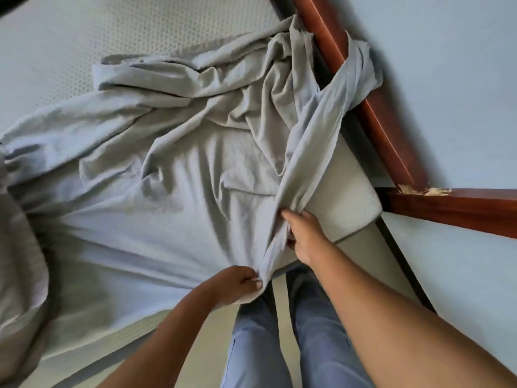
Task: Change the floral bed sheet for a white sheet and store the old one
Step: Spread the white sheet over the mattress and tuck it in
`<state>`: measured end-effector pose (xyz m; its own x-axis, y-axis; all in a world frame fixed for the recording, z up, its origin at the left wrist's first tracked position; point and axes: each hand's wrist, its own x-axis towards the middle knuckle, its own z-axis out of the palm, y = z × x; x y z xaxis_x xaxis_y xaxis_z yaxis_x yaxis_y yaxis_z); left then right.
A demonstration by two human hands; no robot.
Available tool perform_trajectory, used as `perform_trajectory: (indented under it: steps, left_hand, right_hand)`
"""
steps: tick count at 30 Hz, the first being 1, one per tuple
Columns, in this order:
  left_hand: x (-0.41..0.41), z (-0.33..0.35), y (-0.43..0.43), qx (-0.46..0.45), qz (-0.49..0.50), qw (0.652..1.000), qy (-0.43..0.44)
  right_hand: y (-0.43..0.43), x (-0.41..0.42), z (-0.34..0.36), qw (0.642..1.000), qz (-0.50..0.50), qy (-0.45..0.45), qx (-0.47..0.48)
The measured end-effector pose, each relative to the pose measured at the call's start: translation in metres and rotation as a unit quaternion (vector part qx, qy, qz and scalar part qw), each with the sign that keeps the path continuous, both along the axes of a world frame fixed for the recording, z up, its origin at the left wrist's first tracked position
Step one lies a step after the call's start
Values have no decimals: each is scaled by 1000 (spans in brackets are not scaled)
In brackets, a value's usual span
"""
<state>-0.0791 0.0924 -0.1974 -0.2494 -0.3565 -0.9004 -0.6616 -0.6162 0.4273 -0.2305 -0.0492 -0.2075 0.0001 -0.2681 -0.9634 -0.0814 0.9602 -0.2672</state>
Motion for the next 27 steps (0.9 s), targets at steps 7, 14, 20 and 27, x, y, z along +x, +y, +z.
perform_trajectory:
  steps: [7,14,20,27]
  left_hand:
    - [-35,13,-3,82,-225,971,23]
    - [-52,11,-16,89,-322,942,27]
    - [-57,1,-38,44,-330,942,-40]
    - [-51,-17,-94,-230,-66,947,-213]
  right_hand:
    - [-12,-75,1,991,-125,-32,-38]
    - [30,-194,-72,935,-85,343,8]
    - [38,-188,-41,932,-106,344,36]
    - [-19,-138,-15,882,109,381,-255]
